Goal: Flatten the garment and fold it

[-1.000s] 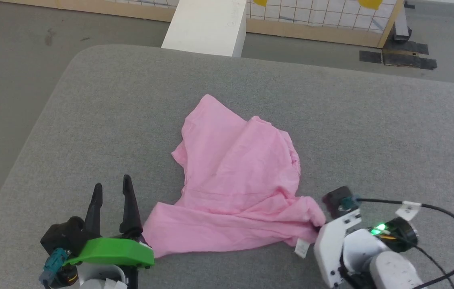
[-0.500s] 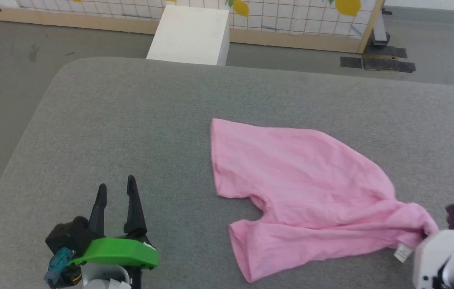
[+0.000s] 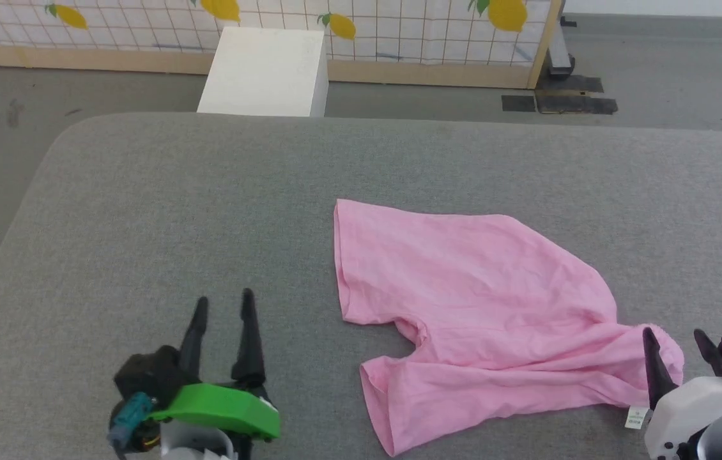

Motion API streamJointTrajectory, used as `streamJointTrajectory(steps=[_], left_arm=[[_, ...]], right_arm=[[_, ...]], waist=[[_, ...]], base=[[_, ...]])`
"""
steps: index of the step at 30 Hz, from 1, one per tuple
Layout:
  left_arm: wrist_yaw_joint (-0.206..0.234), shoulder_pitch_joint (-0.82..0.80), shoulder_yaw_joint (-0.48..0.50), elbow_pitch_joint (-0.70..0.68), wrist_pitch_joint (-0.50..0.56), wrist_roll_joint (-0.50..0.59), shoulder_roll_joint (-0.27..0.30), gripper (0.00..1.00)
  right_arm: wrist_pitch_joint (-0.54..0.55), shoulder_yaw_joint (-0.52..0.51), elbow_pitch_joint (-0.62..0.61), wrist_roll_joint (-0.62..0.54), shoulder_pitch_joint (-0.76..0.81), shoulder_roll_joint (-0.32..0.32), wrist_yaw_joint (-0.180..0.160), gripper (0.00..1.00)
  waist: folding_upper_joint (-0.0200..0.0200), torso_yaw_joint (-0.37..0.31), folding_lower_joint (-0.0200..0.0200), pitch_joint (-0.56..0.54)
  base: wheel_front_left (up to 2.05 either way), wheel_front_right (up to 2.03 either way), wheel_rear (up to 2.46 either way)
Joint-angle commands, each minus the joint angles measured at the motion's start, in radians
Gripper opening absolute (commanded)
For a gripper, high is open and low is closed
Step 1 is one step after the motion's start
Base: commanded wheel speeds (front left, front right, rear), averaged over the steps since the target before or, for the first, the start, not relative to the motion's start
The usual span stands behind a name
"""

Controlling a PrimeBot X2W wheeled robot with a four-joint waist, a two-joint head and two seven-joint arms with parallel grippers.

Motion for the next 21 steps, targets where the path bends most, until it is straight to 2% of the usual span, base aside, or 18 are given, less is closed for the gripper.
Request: streamJointTrajectory(steps=[1,3,6,10,17,21], left_arm=[[-0.016,-0.011,-0.023,0.016,-0.001,0.004,-0.002,1.00],[-0.033,-0.016,-0.062,0.037,0.029,-0.007,-0.002,1.00],[-0.048,-0.014,-0.134,0.051,0.130,-0.037,-0.002,1.00],[-0.059,-0.004,-0.218,0.062,0.332,-0.086,-0.002,1.00],[-0.025,0.026,-0.287,0.016,0.618,-0.145,0.008,1.00],[-0.001,0.031,-0.309,0.002,0.716,-0.151,0.019,1.00]], right_arm=[[-0.047,0.001,0.000,0.004,0.012,0.000,-0.002,1.00],[-0.097,0.007,0.010,0.008,0.015,0.000,-0.002,1.00],[-0.138,0.014,0.029,0.018,0.017,0.000,-0.002,1.00],[-0.158,0.025,0.050,0.025,0.015,0.000,-0.002,1.00],[-0.166,0.036,0.068,0.026,0.013,0.000,-0.002,1.00],[-0.168,0.044,0.074,0.027,0.011,0.000,-0.002,1.00]], waist=[[0.0000,-0.014,0.0000,-0.012],[0.0000,-0.023,0.0000,-0.018],[0.0000,-0.035,0.0000,-0.026],[0.0000,-0.051,0.0000,-0.033],[0.0000,-0.076,0.0000,-0.040],[0.0000,-0.090,0.0000,-0.038]], base=[[0.00,0.00,0.00],[0.00,0.00,0.00],[0.00,0.00,0.00],[0.00,0.00,0.00],[0.00,0.00,0.00],[0.00,0.00,0.00]])
